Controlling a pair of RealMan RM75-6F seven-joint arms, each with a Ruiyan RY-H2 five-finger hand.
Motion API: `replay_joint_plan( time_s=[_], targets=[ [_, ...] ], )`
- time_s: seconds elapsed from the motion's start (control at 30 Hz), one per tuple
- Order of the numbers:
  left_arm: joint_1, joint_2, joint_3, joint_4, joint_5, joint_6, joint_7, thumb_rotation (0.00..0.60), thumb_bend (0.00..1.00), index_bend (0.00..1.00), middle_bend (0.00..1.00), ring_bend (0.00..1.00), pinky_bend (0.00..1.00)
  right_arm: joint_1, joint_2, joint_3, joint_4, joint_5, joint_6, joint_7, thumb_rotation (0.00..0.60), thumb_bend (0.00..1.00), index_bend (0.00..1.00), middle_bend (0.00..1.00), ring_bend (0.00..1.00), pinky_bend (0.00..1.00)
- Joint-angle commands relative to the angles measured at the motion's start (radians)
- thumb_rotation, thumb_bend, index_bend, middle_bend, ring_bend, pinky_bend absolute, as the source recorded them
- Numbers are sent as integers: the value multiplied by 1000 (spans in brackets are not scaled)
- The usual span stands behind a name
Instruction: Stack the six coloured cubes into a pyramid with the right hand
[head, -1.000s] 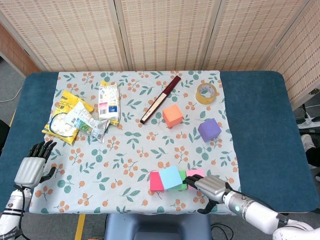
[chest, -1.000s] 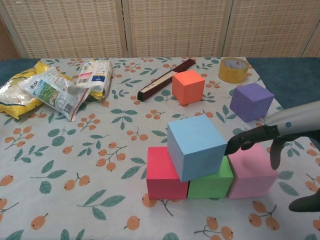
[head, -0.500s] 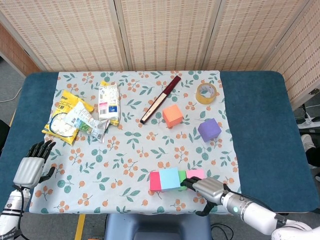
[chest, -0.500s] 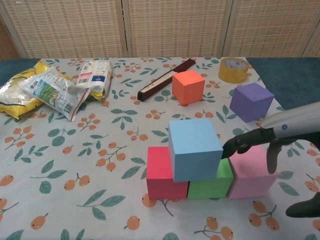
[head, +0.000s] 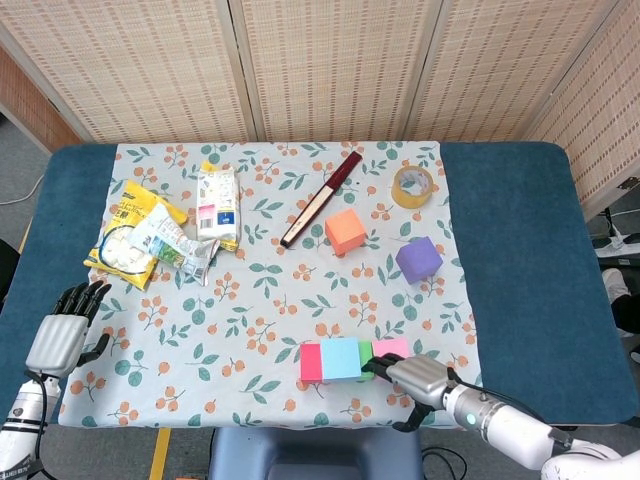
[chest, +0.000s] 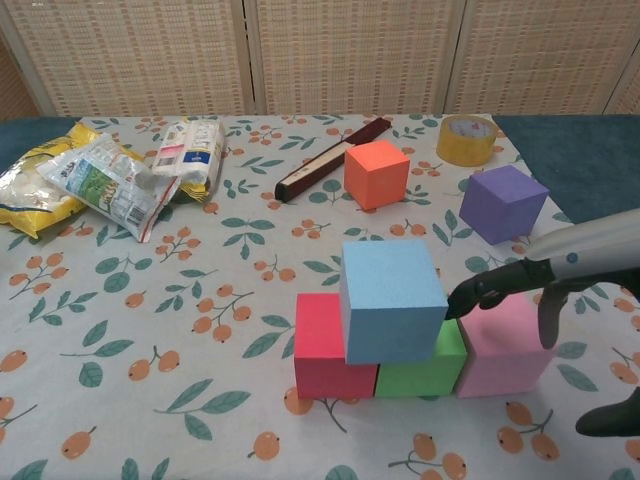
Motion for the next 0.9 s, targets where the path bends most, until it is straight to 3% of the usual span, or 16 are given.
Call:
replay_joint_plan(
  time_s=[0.03, 0.27, 0.4, 0.63, 0.67, 0.73, 0.9],
  targets=[
    [1, 0, 0, -1, 0, 1, 3, 600, 406, 0, 55, 9, 99, -19, 24, -11, -6, -26, 12, 2, 527, 191, 87, 25, 0, 259],
    [3, 1, -1, -9, -1, 5, 13, 600, 406, 0, 55, 9, 99, -125, 126, -17, -18, -195, 68, 45, 527, 191, 66, 20, 0, 257],
    [1, -2, 1, -12, 2, 4, 23, 600, 405, 0, 55, 9, 99, -185, 135, 19, 69, -279, 163, 59, 528, 191, 48, 16, 0, 243],
    [-1, -7, 2, -9, 4, 3, 31, 600, 405, 0, 55, 9, 99, -195, 47, 58, 215, -240, 237, -39, 527, 190, 0, 0, 0, 194],
    [-2, -10, 2, -5, 1, -2, 35, 600, 406, 0, 55, 9, 99, -178, -3, 64, 311, -231, 258, -130, 525, 189, 0, 0, 0, 187],
    [-4, -14, 0, -1, -4, -8, 41, 600, 406, 0, 55, 9, 99, -171, -98, 74, 403, -183, 296, -232, 527, 183, 0, 0, 0, 182],
    [-6, -21, -3, 6, -14, -17, 50, 600, 406, 0, 55, 9, 99, -155, -206, 99, 487, -79, 318, -322, 526, 164, 0, 0, 0, 179]
  ],
)
